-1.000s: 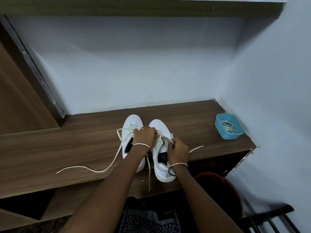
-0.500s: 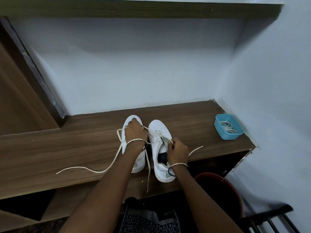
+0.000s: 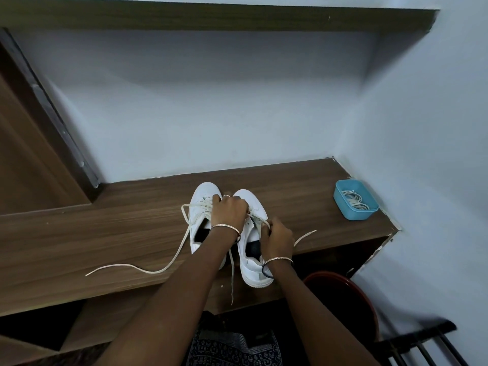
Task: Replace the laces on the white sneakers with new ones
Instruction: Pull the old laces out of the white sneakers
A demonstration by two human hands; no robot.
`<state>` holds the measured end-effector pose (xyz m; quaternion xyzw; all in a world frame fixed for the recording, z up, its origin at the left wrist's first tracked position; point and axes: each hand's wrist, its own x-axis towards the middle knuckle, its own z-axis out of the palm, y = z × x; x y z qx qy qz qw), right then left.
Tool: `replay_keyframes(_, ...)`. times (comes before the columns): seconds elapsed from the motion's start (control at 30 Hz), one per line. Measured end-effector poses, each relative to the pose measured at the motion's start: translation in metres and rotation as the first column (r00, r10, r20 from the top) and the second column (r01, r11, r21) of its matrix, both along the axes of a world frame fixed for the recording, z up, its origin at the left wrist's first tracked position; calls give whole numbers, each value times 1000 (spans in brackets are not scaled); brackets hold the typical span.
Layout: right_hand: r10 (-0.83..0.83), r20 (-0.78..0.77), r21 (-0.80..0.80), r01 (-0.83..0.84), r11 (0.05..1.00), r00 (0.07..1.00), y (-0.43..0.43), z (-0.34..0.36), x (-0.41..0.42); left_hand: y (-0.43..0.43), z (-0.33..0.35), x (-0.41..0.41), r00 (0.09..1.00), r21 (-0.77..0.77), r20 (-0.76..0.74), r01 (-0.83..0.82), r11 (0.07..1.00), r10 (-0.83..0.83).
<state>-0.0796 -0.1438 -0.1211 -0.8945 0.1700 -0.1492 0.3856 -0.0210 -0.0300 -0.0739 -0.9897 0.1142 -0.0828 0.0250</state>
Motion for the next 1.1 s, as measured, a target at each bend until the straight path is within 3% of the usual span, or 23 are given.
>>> replay_keyframes(0.1, 1, 3, 7, -1, 1000, 1000, 0, -1, 0, 3, -3, 0, 999, -18, 35, -27, 999, 28)
replay_keyframes(0.2, 0, 3, -2, 0, 1000, 1000, -1, -1, 0, 11, 3, -3, 985, -158, 76, -143, 977, 156)
replay_keyframes(0.33, -9, -5, -19, 9, 1000, 1000, -1, 1, -1, 29, 16, -4, 863, -418, 84, -423, 804, 498)
replay_keyframes(0.43, -8, -14, -25, 8, 1000, 1000, -1, 1, -1, 34, 16, -5, 794, -519, 65, -491, 700, 605)
replay_keyframes(0.5, -11, -21, -32, 11, 999, 1000, -1, 2, -1, 31, 14, -6, 823, -493, 114, -440, 750, 557)
replay_keyframes(0.6, -10, -25, -43, 9, 999, 1000, -1, 2, -1, 19, 11, -4, 951, -348, 182, -175, 921, 250)
replay_keyframes(0.67, -13, -25, -43, 12, 999, 1000, 0, 2, -1, 7, 5, -2, 995, -218, 87, -22, 976, 41)
replay_keyframes(0.73, -9, -23, -44, 8, 999, 1000, 1, 2, -1, -1, -2, -1, 999, -88, 28, 29, 996, -27)
replay_keyframes(0.8, -5, -26, -46, 3, 999, 1000, 0, 2, -1, -4, -4, -5, 999, 23, 30, 18, 1000, -18)
replay_keyframes(0.9, -5, -23, -39, 4, 999, 1000, -1, 2, -1, -1, -8, -6, 999, 60, 53, 5, 998, -8)
replay_keyframes(1.0, -2, -14, -32, 1, 999, 1000, -1, 1, -1, 7, -5, -7, 987, -42, 114, -108, 993, 113)
replay_keyframes(1.1, -13, -8, -22, 12, 1000, 1000, 0, -1, -1, 25, 3, -5, 894, -278, 170, -361, 890, 415)
